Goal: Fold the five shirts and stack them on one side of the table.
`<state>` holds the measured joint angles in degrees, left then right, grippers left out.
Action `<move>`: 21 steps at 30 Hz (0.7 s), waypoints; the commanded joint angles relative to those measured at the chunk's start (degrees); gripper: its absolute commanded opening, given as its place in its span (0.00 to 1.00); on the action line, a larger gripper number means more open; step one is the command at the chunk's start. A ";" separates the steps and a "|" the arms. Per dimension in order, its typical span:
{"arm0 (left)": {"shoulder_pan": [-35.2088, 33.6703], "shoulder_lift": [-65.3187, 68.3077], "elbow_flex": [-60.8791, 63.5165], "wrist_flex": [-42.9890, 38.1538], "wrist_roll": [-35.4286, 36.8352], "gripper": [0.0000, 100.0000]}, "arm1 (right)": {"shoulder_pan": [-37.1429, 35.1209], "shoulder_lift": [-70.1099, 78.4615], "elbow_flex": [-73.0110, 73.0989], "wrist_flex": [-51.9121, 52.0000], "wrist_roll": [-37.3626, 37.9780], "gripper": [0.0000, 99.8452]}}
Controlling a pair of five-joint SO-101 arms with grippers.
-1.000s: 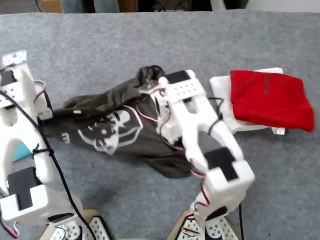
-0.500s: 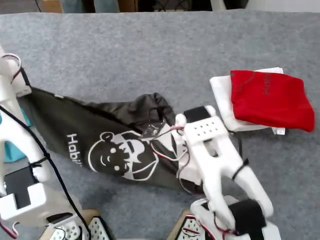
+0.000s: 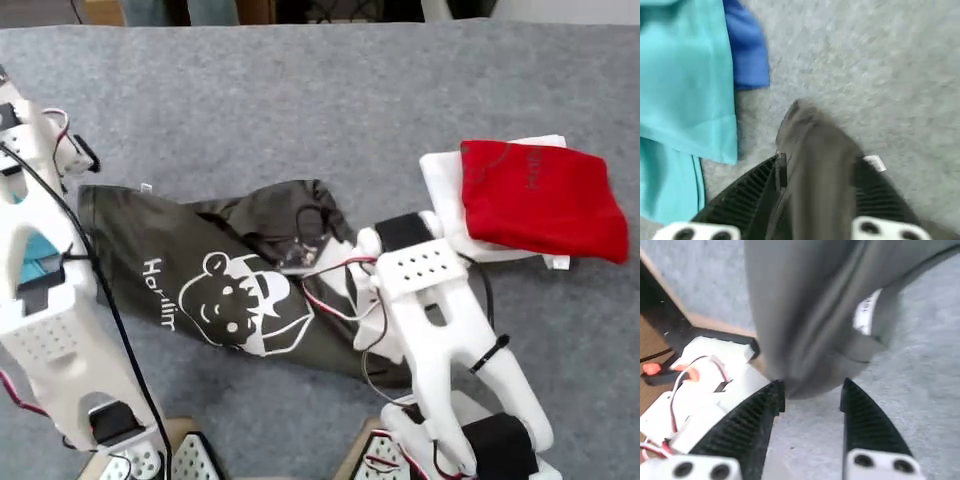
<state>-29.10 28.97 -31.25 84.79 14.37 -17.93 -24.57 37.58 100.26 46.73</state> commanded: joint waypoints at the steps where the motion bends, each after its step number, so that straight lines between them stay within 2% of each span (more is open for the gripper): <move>1: -2.95 2.37 -9.45 7.30 -0.70 0.29 | 0.62 -0.84 -8.92 0.44 0.35 0.20; 5: -4.53 4.84 -14.73 16.18 -5.63 0.29 | 0.88 1.63 -19.03 -5.19 -3.60 0.20; 8: -4.70 4.57 -11.82 16.18 -6.95 0.29 | 0.70 8.48 -23.96 -11.78 -9.14 0.20; 13: -4.70 -0.62 0.75 16.09 -7.21 0.29 | -0.88 24.57 -32.66 -20.13 -17.41 0.20; 21: -4.62 -10.64 19.30 13.63 -8.53 0.29 | -5.63 50.42 -54.20 -20.31 -25.76 0.20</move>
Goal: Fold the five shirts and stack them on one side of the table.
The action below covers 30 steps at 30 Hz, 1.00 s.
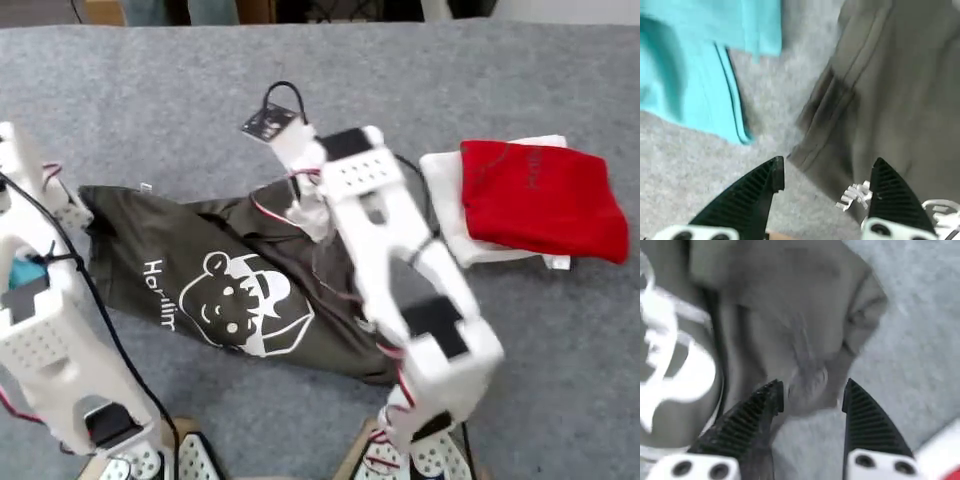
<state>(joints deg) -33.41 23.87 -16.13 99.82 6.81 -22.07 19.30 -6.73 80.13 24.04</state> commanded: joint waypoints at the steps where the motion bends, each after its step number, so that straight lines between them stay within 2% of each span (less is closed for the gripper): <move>1: -0.31 -6.42 5.93 -2.46 -0.97 0.29 | -1.76 9.45 -12.88 0.53 -4.40 0.20; 5: -0.31 -8.00 11.82 -6.68 -1.32 0.29 | -2.20 20.26 -24.84 3.96 -6.86 0.18; 9: -0.31 -8.09 13.93 -8.18 -1.32 0.29 | -1.58 28.62 -37.67 11.08 -6.77 0.02; 14: 0.04 -8.00 13.76 -8.18 -1.32 0.29 | -0.09 34.51 -56.13 19.60 -6.77 0.02; 18: 0.22 -8.00 13.76 -8.18 -1.32 0.29 | 0.88 37.23 -69.14 20.66 -6.77 0.01; 22: 0.31 -8.00 13.76 -8.18 -1.32 0.29 | 0.88 40.92 -77.05 17.67 -6.77 0.01; 28: 2.15 -8.00 14.29 -8.18 -1.32 0.27 | 0.97 48.13 -81.27 4.48 -6.86 0.02; 30: 3.12 -8.00 14.11 -8.18 -1.32 0.26 | 0.97 50.33 -81.36 -0.09 -6.95 0.06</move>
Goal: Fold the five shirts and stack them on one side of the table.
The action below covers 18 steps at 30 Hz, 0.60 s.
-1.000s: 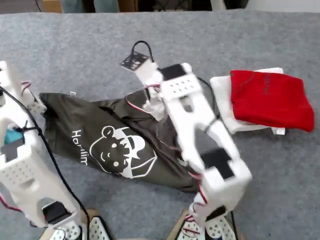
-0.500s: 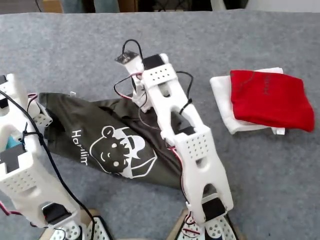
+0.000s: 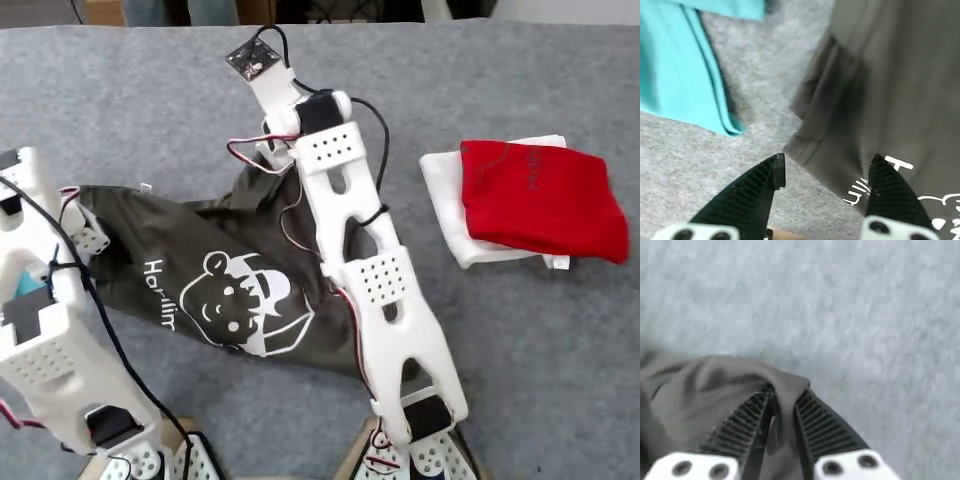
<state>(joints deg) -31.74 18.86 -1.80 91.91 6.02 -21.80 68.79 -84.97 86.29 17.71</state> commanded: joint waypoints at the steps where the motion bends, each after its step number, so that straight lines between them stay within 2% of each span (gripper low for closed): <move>1: 2.07 -2.99 -0.13 -0.26 -0.53 0.26 | 0.70 1.80 -3.12 -8.53 -1.23 0.10; 5: 3.74 -2.99 -0.04 -0.26 -0.09 0.26 | 1.58 3.82 -3.12 -16.09 -8.18 0.32; 8: 4.62 -2.99 -0.04 -0.26 0.00 0.26 | 3.60 3.74 -3.82 -18.20 -12.84 0.41; 12: 5.23 -2.90 0.04 -0.09 0.00 0.26 | 6.15 3.74 -10.95 -10.11 -13.71 0.37; 18: 4.97 -3.60 2.95 0.79 -0.53 0.26 | 7.47 -4.44 -10.77 9.76 -8.70 0.15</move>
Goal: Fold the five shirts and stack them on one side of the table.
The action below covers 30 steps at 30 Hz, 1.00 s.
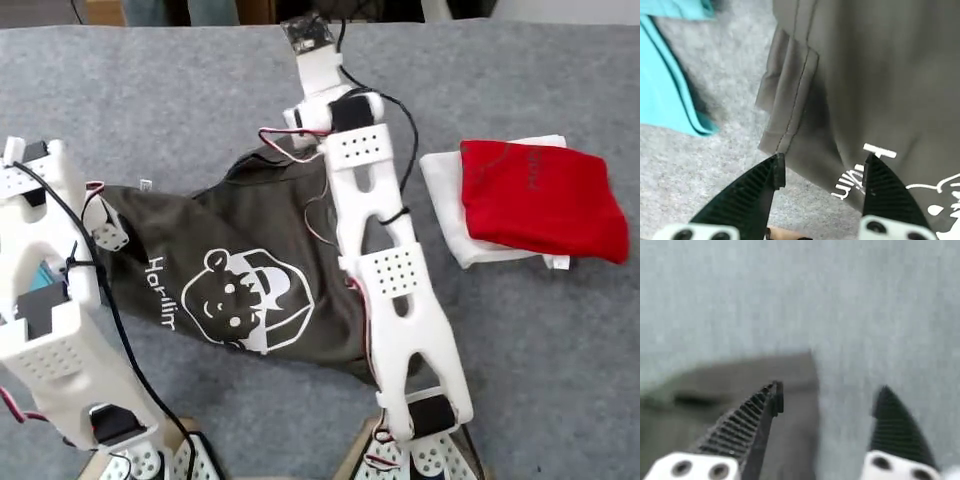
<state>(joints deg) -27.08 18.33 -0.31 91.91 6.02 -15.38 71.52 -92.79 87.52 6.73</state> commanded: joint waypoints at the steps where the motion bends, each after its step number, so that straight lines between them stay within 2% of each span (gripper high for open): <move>1: 0.13 -3.08 2.51 1.23 -0.53 0.26 | 0.88 -8.66 -2.95 11.52 3.25 0.11; 3: 0.04 -3.08 5.05 1.58 -1.93 0.26 | 0.44 -11.12 -2.15 13.89 4.84 0.02; 4: 0.31 -3.08 6.73 1.58 -2.64 0.26 | 0.62 -12.26 -1.19 13.80 5.36 0.01; 7: 0.22 -4.75 11.91 1.14 -3.34 0.26 | 1.05 -16.66 2.68 13.80 5.19 0.04; 9: -0.04 -7.82 17.19 -1.93 -3.43 0.26 | 0.53 -20.44 8.57 13.80 5.19 0.04; 15: 3.38 -22.07 37.05 -14.68 -4.48 0.26 | -1.76 -37.14 40.04 13.63 5.19 0.04; 18: 5.58 -24.44 44.53 -20.57 -4.48 0.26 | -2.02 -42.95 56.40 11.43 4.57 0.04; 20: 6.64 -23.47 46.64 -21.71 -4.40 0.22 | -1.85 -45.32 66.24 7.38 3.25 0.04; 24: 5.76 -18.81 45.76 -21.36 -4.84 0.03 | -2.81 -47.52 82.33 -1.58 4.13 0.04; 27: 4.70 -15.65 44.18 -20.04 -5.80 0.03 | -3.34 -47.78 91.91 -5.98 6.77 0.04; 30: 4.62 -14.51 43.56 -16.88 -12.57 0.03 | -2.90 -48.48 98.24 -6.33 7.30 0.04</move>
<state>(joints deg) -20.75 2.24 43.38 72.31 -1.45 -18.11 27.65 0.40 81.71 13.23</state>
